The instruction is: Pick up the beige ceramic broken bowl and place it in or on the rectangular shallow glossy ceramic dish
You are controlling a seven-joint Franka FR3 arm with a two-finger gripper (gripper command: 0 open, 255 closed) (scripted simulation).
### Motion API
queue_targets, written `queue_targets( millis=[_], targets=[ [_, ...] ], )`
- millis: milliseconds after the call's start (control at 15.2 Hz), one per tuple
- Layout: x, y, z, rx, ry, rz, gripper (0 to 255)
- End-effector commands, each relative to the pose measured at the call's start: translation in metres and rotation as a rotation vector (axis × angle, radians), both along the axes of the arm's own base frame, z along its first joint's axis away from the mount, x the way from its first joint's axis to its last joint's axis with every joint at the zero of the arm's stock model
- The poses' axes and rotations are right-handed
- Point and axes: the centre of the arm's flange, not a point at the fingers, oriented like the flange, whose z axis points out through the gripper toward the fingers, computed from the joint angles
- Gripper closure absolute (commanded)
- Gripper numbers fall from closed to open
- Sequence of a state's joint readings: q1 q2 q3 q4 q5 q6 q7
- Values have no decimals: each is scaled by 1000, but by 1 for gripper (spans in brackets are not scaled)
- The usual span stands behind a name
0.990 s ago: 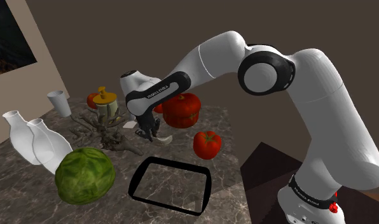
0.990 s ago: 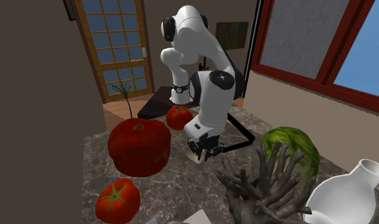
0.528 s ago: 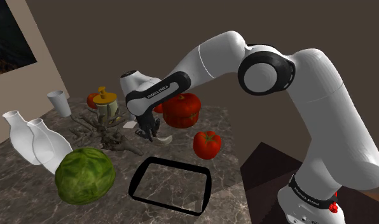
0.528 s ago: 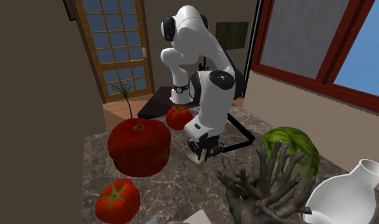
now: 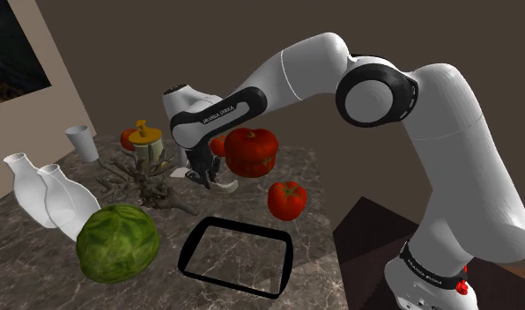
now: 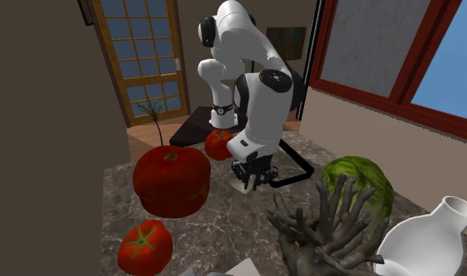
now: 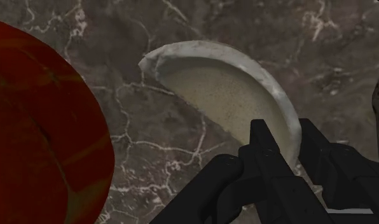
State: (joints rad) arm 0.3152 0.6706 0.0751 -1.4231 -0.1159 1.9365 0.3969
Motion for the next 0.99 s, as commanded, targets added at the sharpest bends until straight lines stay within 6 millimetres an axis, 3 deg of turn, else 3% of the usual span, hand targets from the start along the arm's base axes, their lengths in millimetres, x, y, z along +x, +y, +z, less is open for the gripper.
queue_targets(
  millis=[0, 660, 924],
  targets=[
    [0, -1, 11, 0, 0, 0, 255],
    [0, -1, 62, 0, 0, 0, 255],
    [-46, 24, 68, 0, 0, 0, 255]
  ],
)
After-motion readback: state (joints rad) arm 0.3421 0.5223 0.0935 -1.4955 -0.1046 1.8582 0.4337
